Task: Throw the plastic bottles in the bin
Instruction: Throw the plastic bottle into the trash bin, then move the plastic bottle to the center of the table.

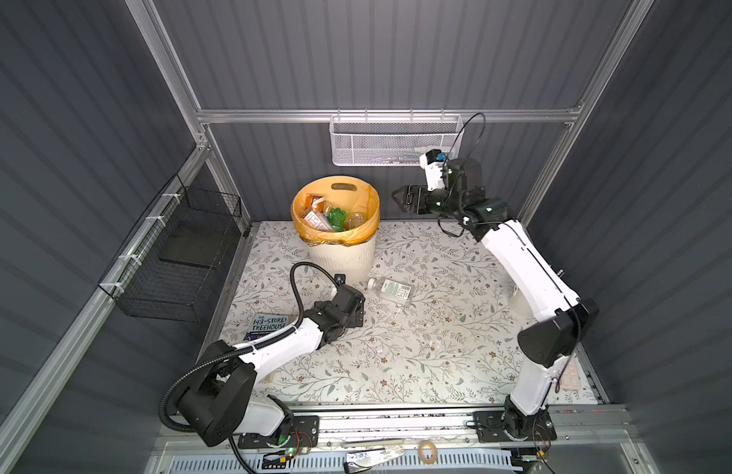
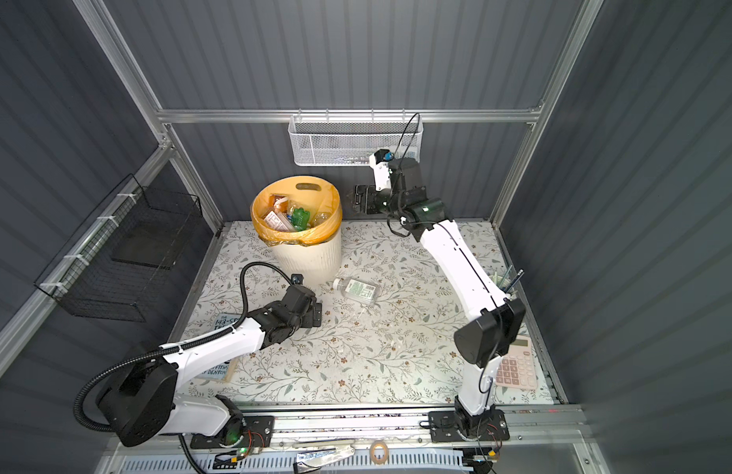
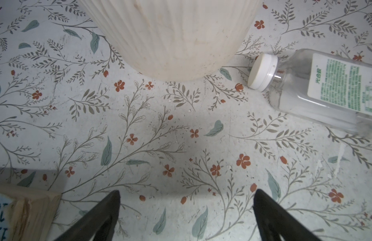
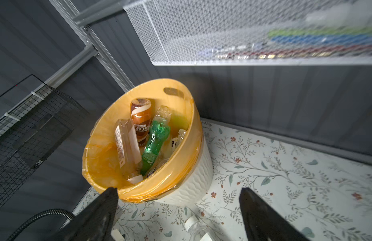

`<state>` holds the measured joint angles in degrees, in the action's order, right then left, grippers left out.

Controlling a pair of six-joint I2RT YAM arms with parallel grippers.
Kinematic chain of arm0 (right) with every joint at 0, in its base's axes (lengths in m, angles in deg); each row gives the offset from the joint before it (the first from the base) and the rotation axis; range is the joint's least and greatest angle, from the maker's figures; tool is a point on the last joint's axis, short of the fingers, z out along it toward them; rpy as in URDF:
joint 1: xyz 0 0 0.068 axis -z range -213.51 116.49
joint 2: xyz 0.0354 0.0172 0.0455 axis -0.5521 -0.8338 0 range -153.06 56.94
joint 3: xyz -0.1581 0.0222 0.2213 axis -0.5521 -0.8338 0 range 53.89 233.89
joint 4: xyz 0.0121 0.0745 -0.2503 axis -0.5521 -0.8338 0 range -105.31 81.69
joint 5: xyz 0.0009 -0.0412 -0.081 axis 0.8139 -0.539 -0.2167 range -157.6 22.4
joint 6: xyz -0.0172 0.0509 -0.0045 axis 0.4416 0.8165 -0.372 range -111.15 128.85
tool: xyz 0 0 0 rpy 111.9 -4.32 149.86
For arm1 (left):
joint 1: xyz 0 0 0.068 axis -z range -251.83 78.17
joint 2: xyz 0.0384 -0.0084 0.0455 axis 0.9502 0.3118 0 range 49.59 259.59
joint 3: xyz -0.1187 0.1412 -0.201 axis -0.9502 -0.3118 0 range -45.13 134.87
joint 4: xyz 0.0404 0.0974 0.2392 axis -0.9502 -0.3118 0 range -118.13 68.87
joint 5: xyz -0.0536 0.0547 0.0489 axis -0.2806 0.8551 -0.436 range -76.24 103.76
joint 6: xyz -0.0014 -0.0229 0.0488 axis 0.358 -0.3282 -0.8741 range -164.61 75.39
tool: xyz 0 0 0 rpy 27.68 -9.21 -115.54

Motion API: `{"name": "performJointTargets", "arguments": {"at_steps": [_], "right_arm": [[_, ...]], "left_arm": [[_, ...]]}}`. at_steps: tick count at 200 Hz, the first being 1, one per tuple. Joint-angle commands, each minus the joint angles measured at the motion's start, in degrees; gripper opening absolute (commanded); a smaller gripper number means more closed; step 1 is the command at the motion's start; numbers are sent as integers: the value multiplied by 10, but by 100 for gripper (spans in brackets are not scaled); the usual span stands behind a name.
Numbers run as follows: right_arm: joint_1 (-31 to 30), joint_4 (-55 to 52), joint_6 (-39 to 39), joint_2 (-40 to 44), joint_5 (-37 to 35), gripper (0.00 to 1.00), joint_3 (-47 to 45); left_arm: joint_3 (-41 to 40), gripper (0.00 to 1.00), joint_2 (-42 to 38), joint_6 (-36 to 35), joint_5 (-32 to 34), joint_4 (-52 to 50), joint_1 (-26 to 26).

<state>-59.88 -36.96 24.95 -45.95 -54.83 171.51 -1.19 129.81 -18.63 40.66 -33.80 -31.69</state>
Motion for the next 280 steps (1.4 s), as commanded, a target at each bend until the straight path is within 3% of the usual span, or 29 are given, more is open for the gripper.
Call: {"name": "performJointTargets", "arguments": {"at_steps": [1, 55, 88, 155, 280], "right_arm": [[-1, 40, -37, 45, -12, 98, -84], [-3, 125, -114, 132, 10, 99, -380], [-6, 97, -159, 123, 27, 99, -444], [-50, -24, -245, 7, 20, 99, -402], [-77, -54, -316, -156, -119, 99, -284]], "left_arm": [[15, 100, 5, -9, -2, -10, -2], [-34, 100, -50, 35, 40, 11, -3], [-46, 100, -65, 52, 53, 9, -4], [-53, 100, -69, 64, 50, 2, -14], [-58, 100, -64, 61, 32, -2, -25]]}}
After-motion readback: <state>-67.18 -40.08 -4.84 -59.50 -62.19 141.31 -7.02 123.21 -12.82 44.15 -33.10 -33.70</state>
